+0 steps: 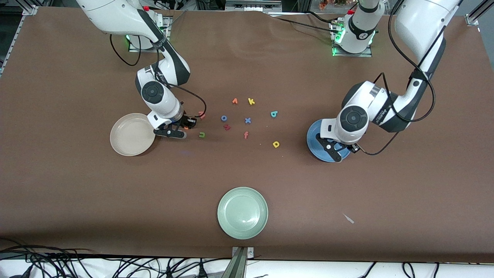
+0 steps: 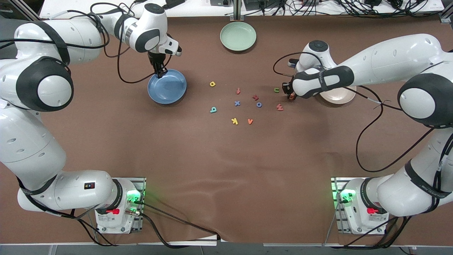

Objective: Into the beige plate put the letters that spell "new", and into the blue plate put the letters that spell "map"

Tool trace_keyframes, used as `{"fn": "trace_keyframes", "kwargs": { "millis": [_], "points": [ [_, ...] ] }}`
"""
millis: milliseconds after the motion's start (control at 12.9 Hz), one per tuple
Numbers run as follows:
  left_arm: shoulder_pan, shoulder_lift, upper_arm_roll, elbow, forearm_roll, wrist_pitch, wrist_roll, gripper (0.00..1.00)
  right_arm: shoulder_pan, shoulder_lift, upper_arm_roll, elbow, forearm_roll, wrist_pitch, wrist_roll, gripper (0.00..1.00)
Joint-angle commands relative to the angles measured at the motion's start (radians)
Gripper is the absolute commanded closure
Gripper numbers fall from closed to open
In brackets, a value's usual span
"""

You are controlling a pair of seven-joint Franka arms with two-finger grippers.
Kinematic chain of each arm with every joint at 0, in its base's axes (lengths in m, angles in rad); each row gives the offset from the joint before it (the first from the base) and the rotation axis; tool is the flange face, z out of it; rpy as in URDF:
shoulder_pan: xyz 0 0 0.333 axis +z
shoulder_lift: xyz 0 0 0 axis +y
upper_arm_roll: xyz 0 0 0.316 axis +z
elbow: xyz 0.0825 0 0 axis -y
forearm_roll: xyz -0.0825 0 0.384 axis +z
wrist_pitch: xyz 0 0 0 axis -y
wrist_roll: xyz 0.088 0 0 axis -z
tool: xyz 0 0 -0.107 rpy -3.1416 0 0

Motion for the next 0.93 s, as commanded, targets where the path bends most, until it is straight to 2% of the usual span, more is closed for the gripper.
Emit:
{"fn": "trace_keyframes", "kwargs": {
  "millis": [0, 155, 387, 619, 696, 851],
  "points": [
    [0.035, 0.002, -0.009, 0.012, -0.070, -0.005, 0.000, 0.00, 0.001, 0.026, -0.002, 0.041, 0.008, -0.017, 0.019, 0.80],
    [0.033, -0.009, -0.015, 0.015, -0.075, -0.011, -0.025, 0.00, -0.001, 0.012, -0.005, 0.111, 0.008, -0.162, 0.011, 0.81],
    [0.013, -0.009, -0.029, 0.073, -0.197, -0.016, -0.158, 0.00, -0.002, -0.020, -0.060, 0.188, 0.003, -0.349, -0.114, 0.81],
    [-0.031, 0.003, -0.027, 0.115, -0.251, -0.016, -0.343, 0.00, -0.004, -0.032, -0.167, 0.185, 0.003, -0.374, -0.378, 0.81],
    [-0.068, 0.008, -0.024, 0.142, -0.257, -0.019, -0.465, 0.00, -0.004, -0.034, -0.204, 0.182, 0.003, -0.379, -0.456, 0.81],
    [-0.079, 0.011, -0.026, 0.148, -0.257, -0.030, -0.729, 0.00, -0.004, -0.032, -0.254, 0.182, 0.005, -0.388, -0.559, 0.81]
  ]
}}
